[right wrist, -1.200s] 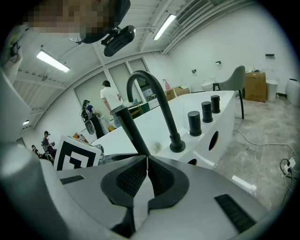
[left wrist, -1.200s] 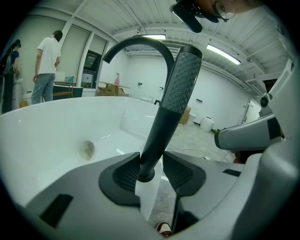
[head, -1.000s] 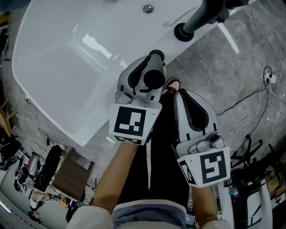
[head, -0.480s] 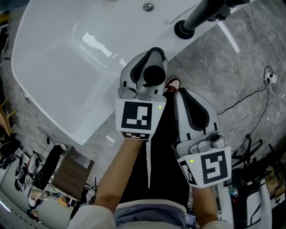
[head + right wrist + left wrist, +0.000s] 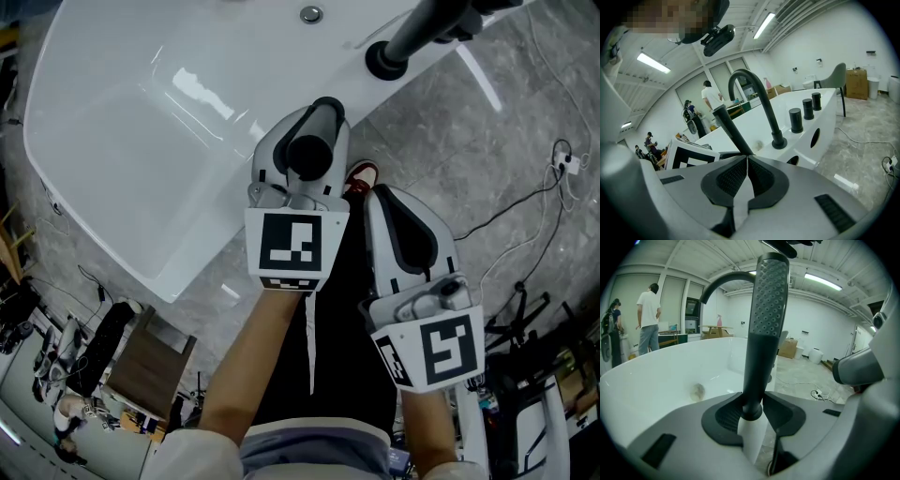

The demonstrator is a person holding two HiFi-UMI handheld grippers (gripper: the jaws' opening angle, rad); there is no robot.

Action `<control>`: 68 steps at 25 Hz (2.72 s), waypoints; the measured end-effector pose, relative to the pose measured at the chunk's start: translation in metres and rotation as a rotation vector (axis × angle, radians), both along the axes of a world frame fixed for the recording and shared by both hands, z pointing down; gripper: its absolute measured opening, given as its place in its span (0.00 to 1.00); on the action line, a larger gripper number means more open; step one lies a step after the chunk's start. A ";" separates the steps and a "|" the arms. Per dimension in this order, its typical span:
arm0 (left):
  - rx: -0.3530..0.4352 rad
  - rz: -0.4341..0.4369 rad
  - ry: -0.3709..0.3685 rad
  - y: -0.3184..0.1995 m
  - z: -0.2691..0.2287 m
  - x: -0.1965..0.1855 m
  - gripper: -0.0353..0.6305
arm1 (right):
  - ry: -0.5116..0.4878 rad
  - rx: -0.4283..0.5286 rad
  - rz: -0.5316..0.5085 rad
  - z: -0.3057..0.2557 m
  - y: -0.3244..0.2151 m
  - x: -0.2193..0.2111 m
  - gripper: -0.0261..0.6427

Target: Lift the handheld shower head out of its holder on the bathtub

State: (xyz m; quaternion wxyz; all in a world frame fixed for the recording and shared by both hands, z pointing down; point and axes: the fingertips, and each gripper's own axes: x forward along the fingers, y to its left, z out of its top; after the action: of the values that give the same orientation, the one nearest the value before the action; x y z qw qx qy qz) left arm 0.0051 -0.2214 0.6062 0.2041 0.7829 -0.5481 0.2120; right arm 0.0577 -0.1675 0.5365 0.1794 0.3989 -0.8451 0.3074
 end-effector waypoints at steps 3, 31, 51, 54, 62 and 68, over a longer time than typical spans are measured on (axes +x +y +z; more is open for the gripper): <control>-0.002 0.006 -0.005 0.001 0.001 0.000 0.26 | 0.000 0.001 -0.002 0.000 0.000 -0.001 0.07; -0.040 -0.013 0.034 0.014 -0.014 -0.006 0.26 | 0.008 0.028 0.006 -0.017 0.000 -0.001 0.07; -0.056 -0.011 0.044 0.027 -0.045 -0.016 0.26 | 0.004 0.068 0.007 -0.060 0.001 -0.015 0.07; -0.064 -0.007 0.050 0.028 -0.052 -0.016 0.26 | 0.003 0.072 0.014 -0.068 0.000 -0.016 0.07; -0.065 0.003 0.066 0.026 -0.072 -0.015 0.26 | -0.004 0.083 0.029 -0.085 -0.002 -0.018 0.07; -0.065 0.009 0.072 0.027 -0.080 -0.021 0.26 | -0.010 0.085 0.046 -0.092 -0.002 -0.023 0.07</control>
State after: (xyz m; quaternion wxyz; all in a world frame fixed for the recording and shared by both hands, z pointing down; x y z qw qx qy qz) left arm -0.0162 -0.1941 0.5258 0.2481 0.7856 -0.5296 0.2020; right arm 0.0348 -0.1695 0.4441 0.1509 0.4239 -0.8489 0.2772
